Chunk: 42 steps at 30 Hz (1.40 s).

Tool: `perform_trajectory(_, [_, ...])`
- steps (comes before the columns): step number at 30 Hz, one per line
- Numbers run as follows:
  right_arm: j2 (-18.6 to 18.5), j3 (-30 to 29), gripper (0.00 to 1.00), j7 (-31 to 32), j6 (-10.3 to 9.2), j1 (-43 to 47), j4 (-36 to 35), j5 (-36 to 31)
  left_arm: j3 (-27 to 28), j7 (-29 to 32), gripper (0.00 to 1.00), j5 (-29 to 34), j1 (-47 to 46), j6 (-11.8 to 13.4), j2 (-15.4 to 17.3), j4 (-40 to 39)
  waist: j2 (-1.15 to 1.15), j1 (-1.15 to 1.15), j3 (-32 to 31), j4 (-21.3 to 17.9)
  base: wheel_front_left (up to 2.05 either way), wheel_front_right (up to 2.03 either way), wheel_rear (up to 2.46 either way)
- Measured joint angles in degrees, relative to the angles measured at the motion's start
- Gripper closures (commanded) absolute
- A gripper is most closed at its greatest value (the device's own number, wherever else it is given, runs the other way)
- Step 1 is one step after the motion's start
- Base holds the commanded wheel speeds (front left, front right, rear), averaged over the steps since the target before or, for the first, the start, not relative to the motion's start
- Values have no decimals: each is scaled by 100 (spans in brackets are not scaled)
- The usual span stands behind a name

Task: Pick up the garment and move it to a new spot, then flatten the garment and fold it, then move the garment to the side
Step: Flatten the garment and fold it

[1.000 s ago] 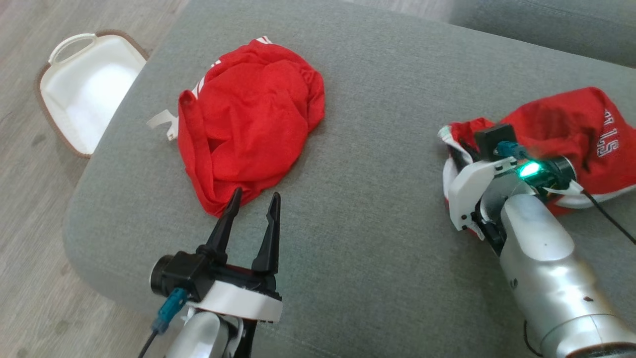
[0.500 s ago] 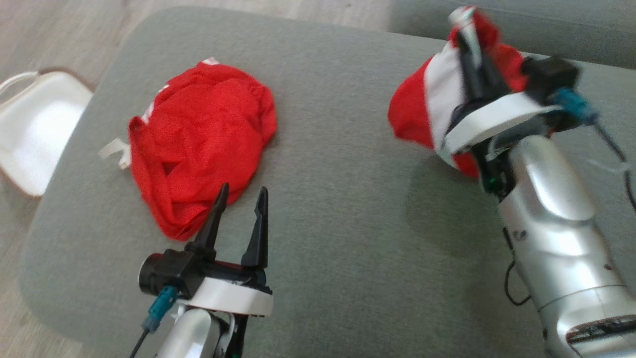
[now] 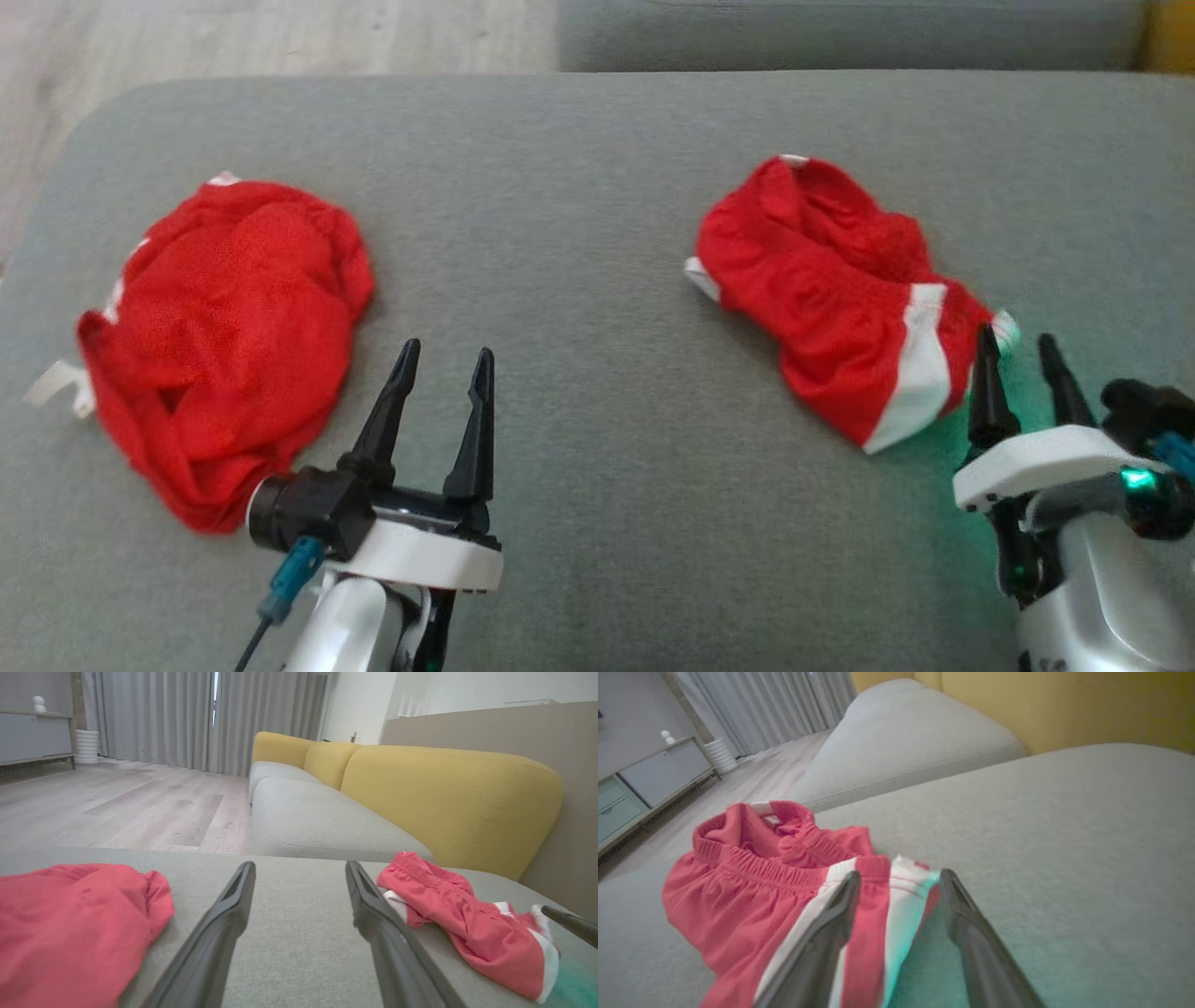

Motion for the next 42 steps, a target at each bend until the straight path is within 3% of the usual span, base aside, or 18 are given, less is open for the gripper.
perform_trajectory(5, [7,77,0,-297,0,91,-475,-59,23,0,0,18,-4,-7,1,5,0,0,6,-257,0,0,0])
perform_trajectory(12, [12,651,0,-560,0,352,-1285,157,35,0,0,49,-10,-52,0,1,0,0,-64,-491,0,0,0])
perform_trajectory(17, [27,868,0,-595,0,851,-1299,197,35,0,0,49,-7,-52,0,-41,0,0,-145,-476,0,0,0])
perform_trajectory(22, [27,853,0,-600,0,805,-1281,205,30,0,0,49,-2,-51,0,-83,0,0,-120,-409,0,0,0])
perform_trajectory(35, [29,257,0,121,0,-261,18,35,-41,0,0,42,-12,-51,0,-83,0,1,118,17,0,0,0])
perform_trajectory(42, [24,136,0,176,0,-642,720,5,-108,0,0,42,-27,-49,0,-63,0,1,219,170,0,0,0])
